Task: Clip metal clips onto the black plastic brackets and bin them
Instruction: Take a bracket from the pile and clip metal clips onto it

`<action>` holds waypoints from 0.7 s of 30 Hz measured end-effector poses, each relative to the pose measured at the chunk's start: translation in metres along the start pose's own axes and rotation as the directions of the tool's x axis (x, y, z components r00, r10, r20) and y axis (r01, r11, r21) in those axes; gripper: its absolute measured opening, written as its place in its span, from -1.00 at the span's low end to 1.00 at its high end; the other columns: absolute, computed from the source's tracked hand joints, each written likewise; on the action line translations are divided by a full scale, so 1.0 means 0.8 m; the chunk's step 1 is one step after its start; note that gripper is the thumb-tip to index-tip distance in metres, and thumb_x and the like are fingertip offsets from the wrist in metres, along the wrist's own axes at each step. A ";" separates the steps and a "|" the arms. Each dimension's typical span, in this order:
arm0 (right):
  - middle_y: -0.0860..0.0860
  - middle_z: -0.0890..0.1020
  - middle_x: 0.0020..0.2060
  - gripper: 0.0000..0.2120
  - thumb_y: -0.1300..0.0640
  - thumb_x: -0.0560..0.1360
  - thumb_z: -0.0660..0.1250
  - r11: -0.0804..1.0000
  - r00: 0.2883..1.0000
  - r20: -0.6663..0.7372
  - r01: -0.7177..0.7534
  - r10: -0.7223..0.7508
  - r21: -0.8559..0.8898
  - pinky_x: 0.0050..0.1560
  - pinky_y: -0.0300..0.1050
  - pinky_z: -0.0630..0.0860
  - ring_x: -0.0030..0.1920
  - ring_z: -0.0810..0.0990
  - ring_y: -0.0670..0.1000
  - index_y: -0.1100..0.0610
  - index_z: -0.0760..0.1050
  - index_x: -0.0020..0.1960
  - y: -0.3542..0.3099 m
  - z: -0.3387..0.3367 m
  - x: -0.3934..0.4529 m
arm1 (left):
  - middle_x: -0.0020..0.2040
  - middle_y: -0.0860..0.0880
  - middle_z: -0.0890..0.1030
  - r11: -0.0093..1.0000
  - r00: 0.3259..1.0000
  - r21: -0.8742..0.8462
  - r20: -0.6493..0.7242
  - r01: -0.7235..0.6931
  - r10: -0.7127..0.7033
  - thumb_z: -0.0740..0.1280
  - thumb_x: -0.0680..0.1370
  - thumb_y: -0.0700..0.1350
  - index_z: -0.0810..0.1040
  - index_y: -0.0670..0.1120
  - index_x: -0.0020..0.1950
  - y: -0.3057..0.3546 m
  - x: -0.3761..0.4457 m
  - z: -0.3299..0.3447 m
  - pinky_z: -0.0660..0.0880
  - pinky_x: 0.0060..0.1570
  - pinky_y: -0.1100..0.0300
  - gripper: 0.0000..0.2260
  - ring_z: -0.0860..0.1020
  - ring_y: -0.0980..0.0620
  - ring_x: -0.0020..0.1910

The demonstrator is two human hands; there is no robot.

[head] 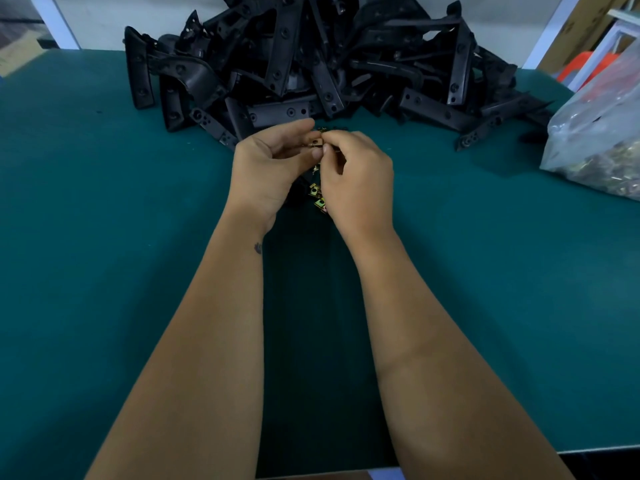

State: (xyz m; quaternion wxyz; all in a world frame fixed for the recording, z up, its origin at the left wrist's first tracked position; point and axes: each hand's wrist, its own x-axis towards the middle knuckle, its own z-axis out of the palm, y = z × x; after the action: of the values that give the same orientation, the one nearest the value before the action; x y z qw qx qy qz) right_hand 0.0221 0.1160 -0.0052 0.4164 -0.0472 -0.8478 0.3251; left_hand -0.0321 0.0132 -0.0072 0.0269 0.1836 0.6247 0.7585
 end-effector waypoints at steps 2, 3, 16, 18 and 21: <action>0.10 0.67 -0.11 -0.84 0.31 0.54 0.29 1.000 1.000 -0.003 -0.004 0.004 -0.011 -0.05 -0.03 0.51 -0.10 0.62 0.08 0.26 0.64 0.02 -0.001 0.001 0.000 | -0.16 0.09 0.72 1.000 1.000 0.010 0.004 0.004 -0.004 0.42 0.47 -0.43 0.60 -0.12 0.10 -0.001 0.001 0.000 0.54 -0.01 0.33 -0.70 0.66 0.17 -0.06; 0.09 0.67 -0.12 -0.85 0.31 0.53 0.30 1.000 1.000 -0.004 -0.008 0.008 -0.010 -0.06 -0.05 0.50 -0.11 0.61 0.07 0.26 0.64 0.01 -0.001 0.001 -0.001 | -0.16 0.09 0.72 1.000 1.000 0.016 0.006 0.004 -0.004 0.42 0.47 -0.43 0.60 -0.12 0.10 -0.002 0.001 0.000 0.54 -0.01 0.33 -0.71 0.66 0.17 -0.06; 0.07 0.68 -0.04 -0.80 0.33 0.53 0.30 0.993 0.997 0.041 -0.072 0.068 0.093 0.07 -0.09 0.53 0.01 0.61 0.03 0.25 0.65 0.08 0.001 0.001 0.000 | -0.06 0.06 0.68 0.995 1.000 0.099 -0.011 -0.024 0.025 0.43 0.47 -0.41 0.59 -0.12 0.12 -0.002 -0.002 0.001 0.54 0.05 0.31 -0.70 0.62 0.22 -0.07; 0.09 0.67 0.00 -0.78 0.32 0.53 0.30 0.995 0.996 0.071 -0.059 0.053 0.082 0.10 -0.08 0.52 0.04 0.61 0.04 0.26 0.63 0.13 0.002 0.001 0.001 | -0.05 0.07 0.68 0.994 1.000 0.105 -0.013 -0.024 0.026 0.42 0.47 -0.42 0.59 -0.12 0.14 -0.001 -0.002 0.001 0.54 0.08 0.30 -0.68 0.61 0.23 -0.05; 0.11 0.66 -0.03 -0.79 0.30 0.54 0.29 0.999 0.997 0.083 -0.014 0.011 0.037 0.05 -0.04 0.52 0.01 0.61 0.07 0.27 0.63 0.12 0.002 0.001 0.000 | -0.01 0.04 0.68 0.996 1.000 0.084 -0.004 -0.009 0.010 0.41 0.48 -0.42 0.57 -0.14 0.20 -0.001 -0.002 0.001 0.53 0.04 0.33 -0.66 0.62 0.21 -0.02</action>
State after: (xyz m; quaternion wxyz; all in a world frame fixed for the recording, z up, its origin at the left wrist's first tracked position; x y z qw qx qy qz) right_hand 0.0211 0.1174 -0.0064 0.3799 -0.0311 -0.8576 0.3454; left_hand -0.0306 0.0139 -0.0078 0.0140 0.1857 0.6551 0.7323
